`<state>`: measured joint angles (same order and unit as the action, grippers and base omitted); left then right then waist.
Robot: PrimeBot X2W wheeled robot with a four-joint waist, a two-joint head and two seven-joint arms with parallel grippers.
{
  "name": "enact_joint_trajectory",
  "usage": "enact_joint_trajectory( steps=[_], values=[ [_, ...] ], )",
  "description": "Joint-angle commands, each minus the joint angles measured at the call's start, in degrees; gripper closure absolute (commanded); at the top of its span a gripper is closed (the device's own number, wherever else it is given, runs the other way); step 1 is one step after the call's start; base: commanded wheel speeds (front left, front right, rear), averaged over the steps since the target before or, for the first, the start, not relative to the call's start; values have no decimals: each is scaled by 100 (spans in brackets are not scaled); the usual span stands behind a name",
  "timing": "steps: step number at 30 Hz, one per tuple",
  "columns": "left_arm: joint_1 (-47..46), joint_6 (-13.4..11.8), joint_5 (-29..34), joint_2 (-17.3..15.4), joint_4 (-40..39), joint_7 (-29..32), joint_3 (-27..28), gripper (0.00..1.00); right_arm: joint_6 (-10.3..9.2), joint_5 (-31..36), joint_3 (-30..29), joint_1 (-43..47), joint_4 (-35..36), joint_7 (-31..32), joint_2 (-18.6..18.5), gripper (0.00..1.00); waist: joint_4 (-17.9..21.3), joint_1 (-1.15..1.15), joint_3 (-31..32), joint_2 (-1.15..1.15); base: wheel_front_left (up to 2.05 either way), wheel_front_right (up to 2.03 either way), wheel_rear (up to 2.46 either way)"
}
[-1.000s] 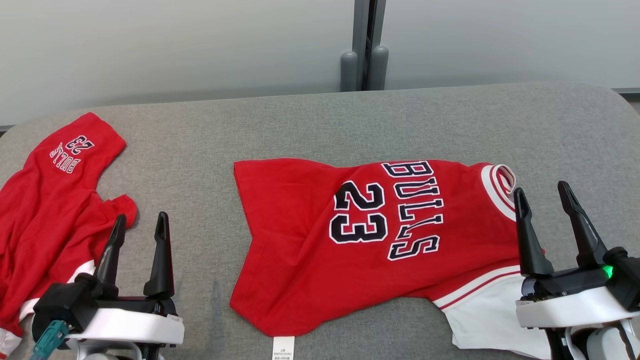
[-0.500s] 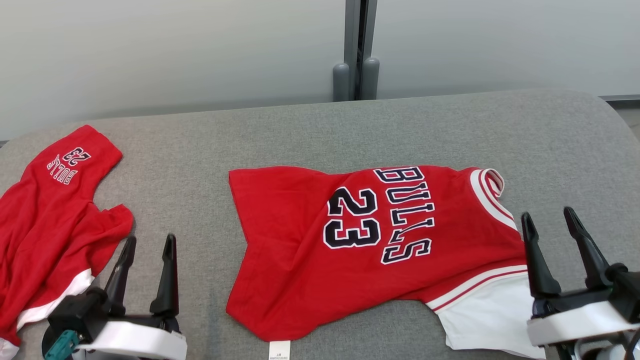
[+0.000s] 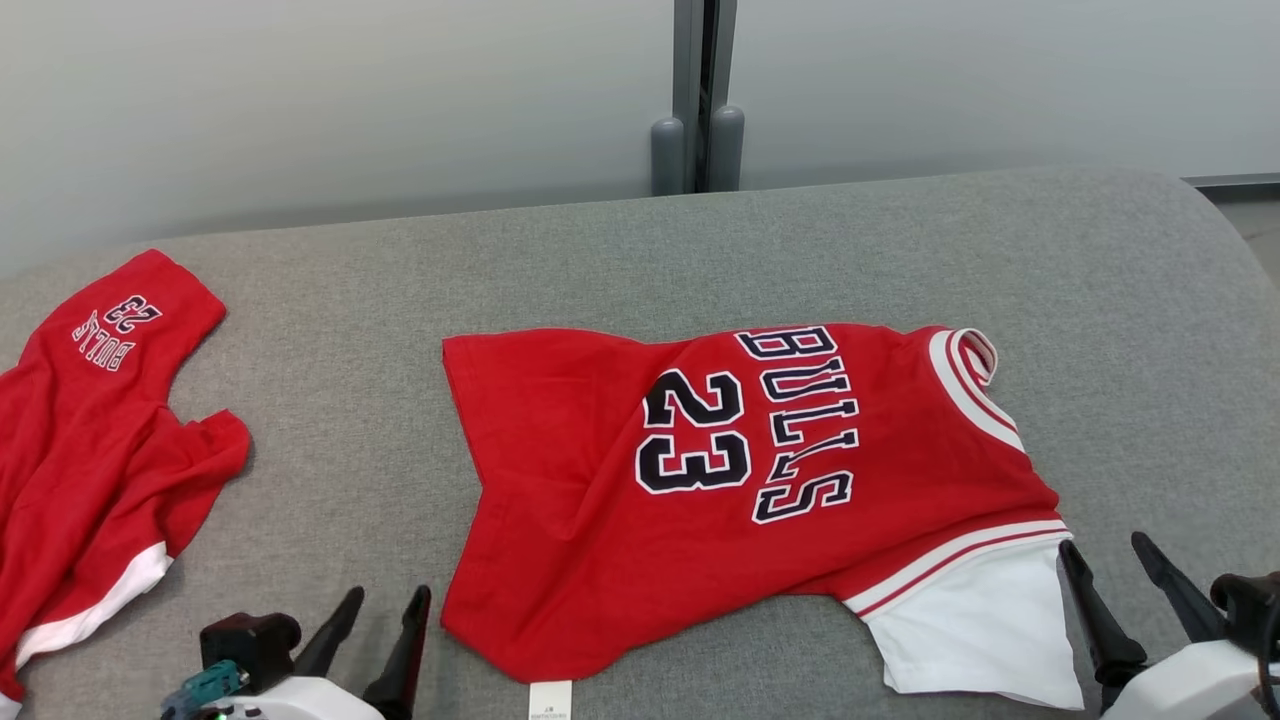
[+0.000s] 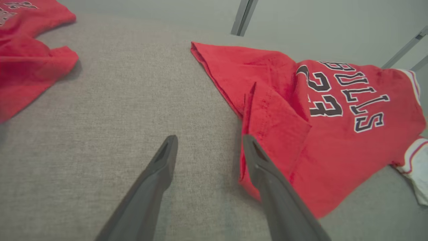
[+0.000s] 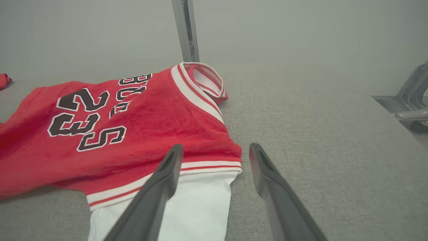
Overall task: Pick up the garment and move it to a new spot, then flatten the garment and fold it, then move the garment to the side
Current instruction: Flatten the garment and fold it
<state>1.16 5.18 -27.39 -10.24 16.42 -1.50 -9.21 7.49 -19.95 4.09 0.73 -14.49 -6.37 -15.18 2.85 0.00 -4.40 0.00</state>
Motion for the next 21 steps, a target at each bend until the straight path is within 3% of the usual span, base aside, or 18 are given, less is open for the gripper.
enact_joint_trajectory(
  steps=[1, 10, 21],
  values=[
    [74, 33, -53, -43, 23, 88, -23, 0, 1, -107, -5, 46, -59, 111, -78, 0, 10, 0, -23, 0, 0, 0, 0],
    [-35, 145, -339, -123, 166, 948, -375, 0, 2, -953, -1, 102, -462, 1536, -75, 0, -7, 0, -93, 0, 0, 0, 0],
    [-278, 209, -463, -260, 164, 1228, -719, 0, 2, -1302, -203, 79, -413, 2566, 155, 0, 54, 0, -211, 0, 0, 0, 0]
  ],
)
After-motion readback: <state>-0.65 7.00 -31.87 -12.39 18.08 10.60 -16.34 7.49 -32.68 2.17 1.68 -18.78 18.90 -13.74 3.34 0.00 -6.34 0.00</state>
